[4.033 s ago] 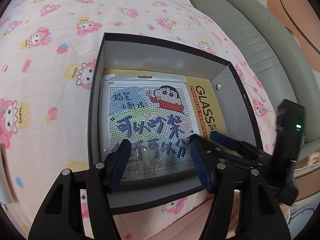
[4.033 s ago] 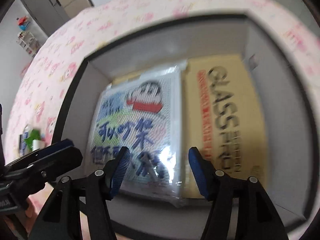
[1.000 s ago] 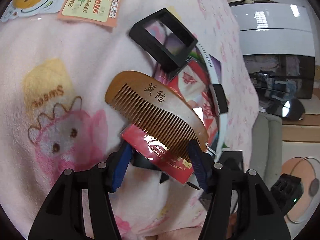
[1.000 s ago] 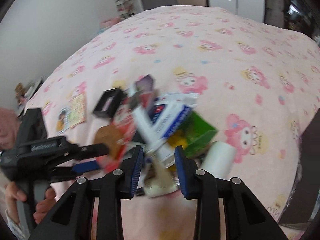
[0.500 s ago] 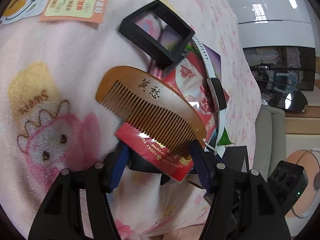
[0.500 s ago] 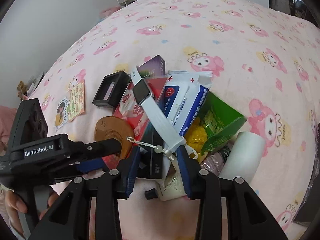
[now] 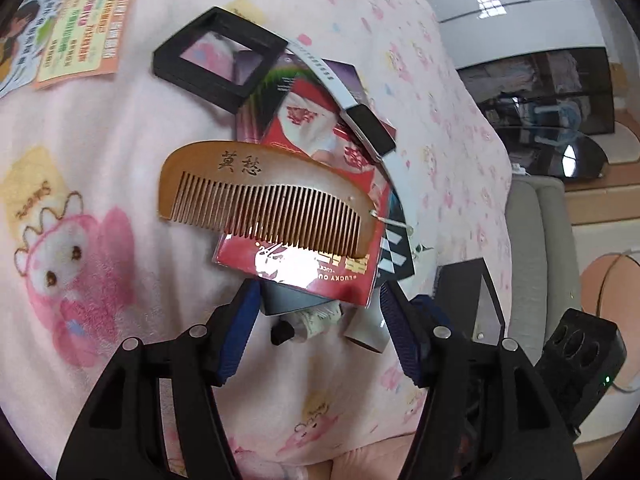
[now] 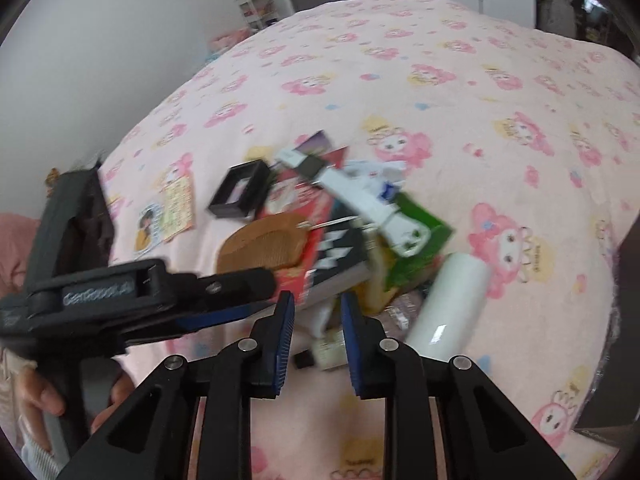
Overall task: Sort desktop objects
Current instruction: 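Reach the right gripper into the pile toward the black Smart Devil box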
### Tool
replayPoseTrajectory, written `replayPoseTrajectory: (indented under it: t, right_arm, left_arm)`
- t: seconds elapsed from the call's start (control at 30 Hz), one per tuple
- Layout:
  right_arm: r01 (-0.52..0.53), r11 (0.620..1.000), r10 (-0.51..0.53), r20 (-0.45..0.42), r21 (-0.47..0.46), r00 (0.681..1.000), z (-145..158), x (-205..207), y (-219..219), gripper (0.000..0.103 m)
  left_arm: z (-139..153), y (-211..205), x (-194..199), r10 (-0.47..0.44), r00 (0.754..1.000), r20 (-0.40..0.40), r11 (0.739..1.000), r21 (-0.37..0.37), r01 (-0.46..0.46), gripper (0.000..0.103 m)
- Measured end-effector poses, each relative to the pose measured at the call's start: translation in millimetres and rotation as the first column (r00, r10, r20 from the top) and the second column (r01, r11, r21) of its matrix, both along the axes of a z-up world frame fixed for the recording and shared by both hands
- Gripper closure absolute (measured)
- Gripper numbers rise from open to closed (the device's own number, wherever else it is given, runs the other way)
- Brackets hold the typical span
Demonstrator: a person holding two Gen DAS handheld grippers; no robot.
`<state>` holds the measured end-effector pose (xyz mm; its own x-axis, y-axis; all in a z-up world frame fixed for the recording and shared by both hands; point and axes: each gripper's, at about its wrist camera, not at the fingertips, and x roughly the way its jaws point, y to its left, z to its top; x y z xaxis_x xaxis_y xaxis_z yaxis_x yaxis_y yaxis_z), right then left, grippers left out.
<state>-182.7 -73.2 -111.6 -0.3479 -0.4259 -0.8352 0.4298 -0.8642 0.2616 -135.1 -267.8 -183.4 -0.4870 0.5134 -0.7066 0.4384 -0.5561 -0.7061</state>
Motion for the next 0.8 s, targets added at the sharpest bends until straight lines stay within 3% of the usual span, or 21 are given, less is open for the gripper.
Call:
replayPoseTrajectory:
  t: [0.23,0.5,0.7,0.8]
  right_arm:
    - [0.062,0.995,-0.063,-0.001,0.077,0.998,-9,-17,13,0.082]
    - [0.031,0.999,-0.031,0.037,-0.016,0.999,-14,-30,1,0.082]
    - [-0.072,0.994,0.084,0.152,-0.083,0.985,-32,-30,-18,0.073]
    - [-0.083,0.993,0.092,0.116,-0.08,0.989,-32,-20,-19,0.074]
  left_arm:
    - [-10,0,-7,-0.004,0.998,0.057,0.999,-0.049,0.007,0.045]
    - [-16,-6,-2,0.03,0.997,0.073,0.999,-0.03,-0.028,0.045]
    - [-18,-2,-3,0.03,0.997,0.077,0.999,-0.038,-0.028,0.044]
    - [-15,1,-2,0.026,0.997,0.07,0.999,-0.039,-0.023,0.043]
